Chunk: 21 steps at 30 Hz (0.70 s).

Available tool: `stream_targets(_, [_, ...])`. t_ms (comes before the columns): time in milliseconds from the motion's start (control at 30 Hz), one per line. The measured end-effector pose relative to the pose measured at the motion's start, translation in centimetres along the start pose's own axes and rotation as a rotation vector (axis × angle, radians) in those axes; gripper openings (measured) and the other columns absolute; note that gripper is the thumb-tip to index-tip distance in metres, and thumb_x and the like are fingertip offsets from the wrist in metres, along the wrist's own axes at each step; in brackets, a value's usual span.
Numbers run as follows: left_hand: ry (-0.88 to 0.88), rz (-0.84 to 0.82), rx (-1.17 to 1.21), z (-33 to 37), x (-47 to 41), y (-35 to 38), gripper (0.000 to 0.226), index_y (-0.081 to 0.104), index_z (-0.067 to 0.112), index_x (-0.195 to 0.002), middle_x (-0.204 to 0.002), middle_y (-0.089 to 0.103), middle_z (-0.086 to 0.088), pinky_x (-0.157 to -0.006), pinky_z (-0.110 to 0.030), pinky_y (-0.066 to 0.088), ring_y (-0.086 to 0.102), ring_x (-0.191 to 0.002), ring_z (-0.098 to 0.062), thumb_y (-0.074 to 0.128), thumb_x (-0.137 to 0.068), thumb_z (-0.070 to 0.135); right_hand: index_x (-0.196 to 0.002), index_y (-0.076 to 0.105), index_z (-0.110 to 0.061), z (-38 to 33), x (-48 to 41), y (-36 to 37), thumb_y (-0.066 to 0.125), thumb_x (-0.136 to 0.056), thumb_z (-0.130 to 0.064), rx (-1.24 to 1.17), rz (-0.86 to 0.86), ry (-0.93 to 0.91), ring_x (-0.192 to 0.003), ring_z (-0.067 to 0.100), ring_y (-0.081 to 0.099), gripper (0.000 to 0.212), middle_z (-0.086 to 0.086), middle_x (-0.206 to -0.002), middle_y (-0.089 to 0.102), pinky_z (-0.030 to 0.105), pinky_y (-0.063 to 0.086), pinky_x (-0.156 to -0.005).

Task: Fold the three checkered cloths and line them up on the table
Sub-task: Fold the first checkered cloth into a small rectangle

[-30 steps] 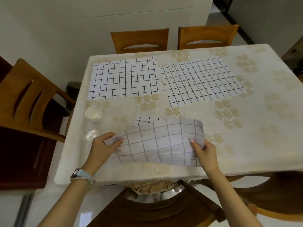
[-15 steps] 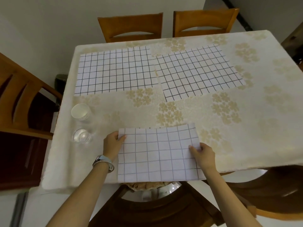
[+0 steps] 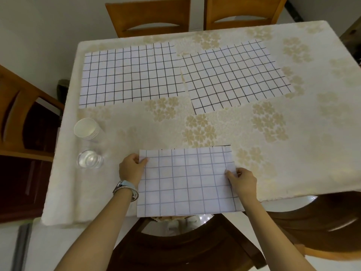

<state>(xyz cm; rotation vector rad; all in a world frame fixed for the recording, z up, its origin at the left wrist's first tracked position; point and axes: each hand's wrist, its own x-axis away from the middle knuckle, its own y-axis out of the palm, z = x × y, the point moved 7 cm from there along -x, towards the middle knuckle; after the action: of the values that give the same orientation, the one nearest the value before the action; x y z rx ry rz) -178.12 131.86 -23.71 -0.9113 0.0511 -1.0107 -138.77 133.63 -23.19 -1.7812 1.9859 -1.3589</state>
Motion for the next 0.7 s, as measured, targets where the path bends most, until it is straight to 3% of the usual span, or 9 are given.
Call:
stream_targets(167, [-0.027,0.007,-0.059,0.0,0.0,-0.1,0.026,0.068,0.012,-0.087,-0.083,0.068,-0.001,-0.069,-0.032,0.052,0.064,-0.078,-0.024,0.074,-0.082,0.037,-0.125,0.06,0.003,0.1,0.0,-0.1,0.067,-0.091,-0.028,0.016,0.027,0.023,-0.106,0.033,0.063,0.047,0.018,-0.119,0.067,0.034,0.049,-0.086])
stream_targets(300, [-0.058,0.061,-0.086,0.3,0.6,-0.8,0.037,0.06,0.013,-0.101,-0.094,0.062,-0.001,-0.07,-0.032,0.047,0.059,-0.083,-0.023,0.078,-0.079,0.037,-0.117,0.06,-0.005,-0.7,0.5,-0.7,0.072,-0.087,-0.027,0.096,0.111,-0.021,-0.088,0.027,0.06,0.039,0.015,-0.108,0.066,0.031,0.047,-0.07])
stream_targets(400, [-0.101,0.062,-0.069,-0.4,0.7,-0.9,0.05,0.058,0.012,-0.11,-0.107,0.06,-0.008,-0.077,-0.04,0.053,0.06,-0.094,-0.028,0.081,-0.074,0.036,-0.115,0.056,-0.007,-1.2,0.5,-0.9,0.079,-0.08,-0.021,0.118,0.156,-0.088,-0.097,0.03,0.057,0.044,0.016,-0.112,0.058,0.032,0.046,-0.071])
stream_targets(567, [-0.101,0.015,-0.068,-0.6,1.3,-0.3,0.052,0.054,0.007,-0.115,-0.097,0.064,-0.007,-0.074,-0.036,0.05,0.063,-0.094,-0.029,0.081,-0.077,0.029,-0.121,0.052,-0.003,-1.0,0.1,-0.5,0.078,-0.081,-0.011,0.014,0.117,-0.039,-0.097,0.031,0.057,0.049,0.022,-0.12,0.053,0.036,0.048,-0.079])
stream_targets(700, [-0.13,0.003,-0.041,-0.7,1.7,0.0,0.049,0.053,0.008,-0.115,-0.093,0.062,-0.002,-0.077,-0.036,0.05,0.062,-0.095,-0.029,0.079,-0.079,0.03,-0.124,0.049,0.001,-1.0,0.0,0.1,0.071,-0.086,-0.006,-0.047,0.062,-0.003,-0.084,0.023,0.052,0.045,0.023,-0.114,0.06,0.032,0.044,-0.071])
